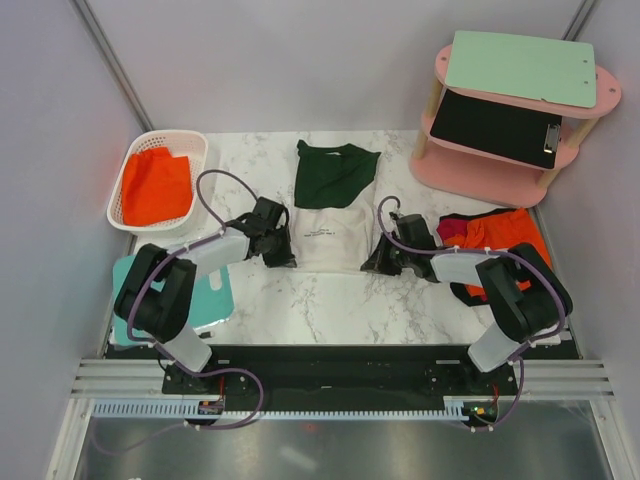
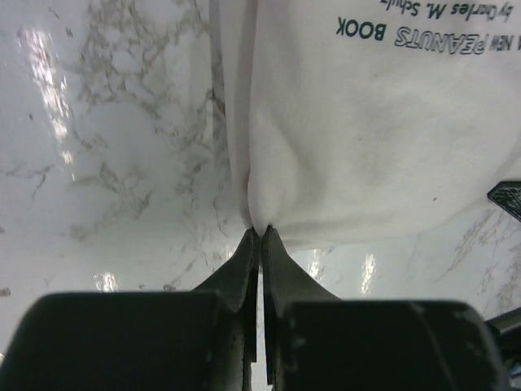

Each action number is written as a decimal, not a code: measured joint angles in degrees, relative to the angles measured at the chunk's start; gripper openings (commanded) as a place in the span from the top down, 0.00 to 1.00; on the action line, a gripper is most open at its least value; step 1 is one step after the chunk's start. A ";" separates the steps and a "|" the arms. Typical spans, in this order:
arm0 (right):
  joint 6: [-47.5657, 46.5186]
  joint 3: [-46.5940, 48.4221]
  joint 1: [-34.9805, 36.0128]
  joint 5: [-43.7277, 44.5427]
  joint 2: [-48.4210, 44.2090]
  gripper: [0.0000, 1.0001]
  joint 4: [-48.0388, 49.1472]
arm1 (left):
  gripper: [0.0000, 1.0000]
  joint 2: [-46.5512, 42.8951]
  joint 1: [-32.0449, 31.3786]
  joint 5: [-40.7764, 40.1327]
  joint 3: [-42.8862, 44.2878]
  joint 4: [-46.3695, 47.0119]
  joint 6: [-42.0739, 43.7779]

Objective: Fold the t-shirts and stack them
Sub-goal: Fold the tshirt, then neatly place the folded tshirt to the corner

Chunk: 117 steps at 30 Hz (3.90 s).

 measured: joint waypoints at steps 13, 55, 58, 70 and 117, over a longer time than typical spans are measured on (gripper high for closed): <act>-4.74 -7.13 2.08 -2.60 -20.85 1.00 -9.16 | 0.98 -17.40 -0.83 4.26 -5.77 -9.11 -1.51; -14.97 56.48 -7.58 14.43 28.37 0.66 -7.02 | 0.41 38.77 11.32 7.56 76.98 -20.59 4.39; -14.47 59.65 -7.69 16.85 33.27 0.07 -6.67 | 0.00 42.77 11.93 8.83 78.90 -20.33 4.59; -15.67 40.87 -7.63 24.39 18.43 0.02 -0.48 | 0.00 31.71 12.28 6.64 58.51 -16.04 4.57; -13.73 23.10 -7.74 64.83 10.12 0.97 -56.98 | 0.02 9.62 -8.74 12.11 18.36 3.10 1.27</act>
